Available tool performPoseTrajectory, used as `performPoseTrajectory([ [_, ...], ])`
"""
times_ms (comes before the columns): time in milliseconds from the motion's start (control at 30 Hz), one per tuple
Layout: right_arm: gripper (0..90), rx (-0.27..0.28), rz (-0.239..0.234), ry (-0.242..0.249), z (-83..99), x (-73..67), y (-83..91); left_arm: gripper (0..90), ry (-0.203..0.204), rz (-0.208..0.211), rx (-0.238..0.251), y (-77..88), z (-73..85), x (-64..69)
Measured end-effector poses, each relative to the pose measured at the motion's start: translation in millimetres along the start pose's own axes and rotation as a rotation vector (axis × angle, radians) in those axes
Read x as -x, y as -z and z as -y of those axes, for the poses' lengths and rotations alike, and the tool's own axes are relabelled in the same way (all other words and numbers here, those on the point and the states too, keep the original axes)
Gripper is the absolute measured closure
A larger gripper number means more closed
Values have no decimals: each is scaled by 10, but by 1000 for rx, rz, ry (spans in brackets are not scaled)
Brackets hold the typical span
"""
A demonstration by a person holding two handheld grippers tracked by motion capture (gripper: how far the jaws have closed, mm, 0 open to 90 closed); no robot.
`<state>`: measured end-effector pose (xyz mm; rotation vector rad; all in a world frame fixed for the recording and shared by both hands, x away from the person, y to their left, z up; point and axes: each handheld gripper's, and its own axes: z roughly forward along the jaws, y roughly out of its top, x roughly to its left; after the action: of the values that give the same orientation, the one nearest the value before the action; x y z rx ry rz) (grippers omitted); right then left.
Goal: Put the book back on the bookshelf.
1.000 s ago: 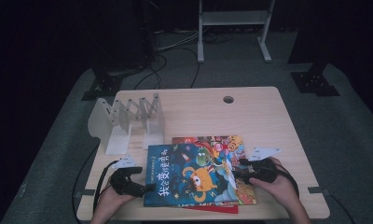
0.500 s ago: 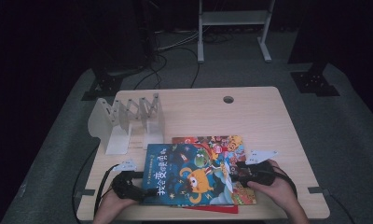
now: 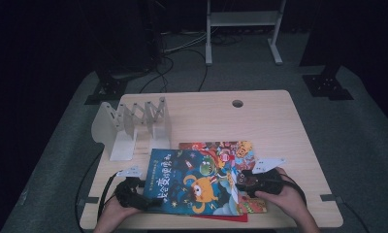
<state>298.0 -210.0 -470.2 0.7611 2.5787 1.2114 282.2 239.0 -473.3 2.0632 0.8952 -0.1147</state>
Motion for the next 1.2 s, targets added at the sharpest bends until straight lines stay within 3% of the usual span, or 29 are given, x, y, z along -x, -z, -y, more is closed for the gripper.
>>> performPoseTrajectory([
  [167, 390, 1, -8, 3, -10, -19, -16, 0, -3, 0, 56, 116, -66, 35],
  [767, 372, 4, -44, 37, -88, -133, -119, 0, -136, -23, 101, 559, -476, 312],
  [1067, 372, 6, -75, 62, -140, -231, -184, 32, -180, -27, 86, 724, -746, 384],
  [1200, 374, 5, -80, 74, -156, -259, -202, 59, -203, -29, 57, 778, -894, 390],
])
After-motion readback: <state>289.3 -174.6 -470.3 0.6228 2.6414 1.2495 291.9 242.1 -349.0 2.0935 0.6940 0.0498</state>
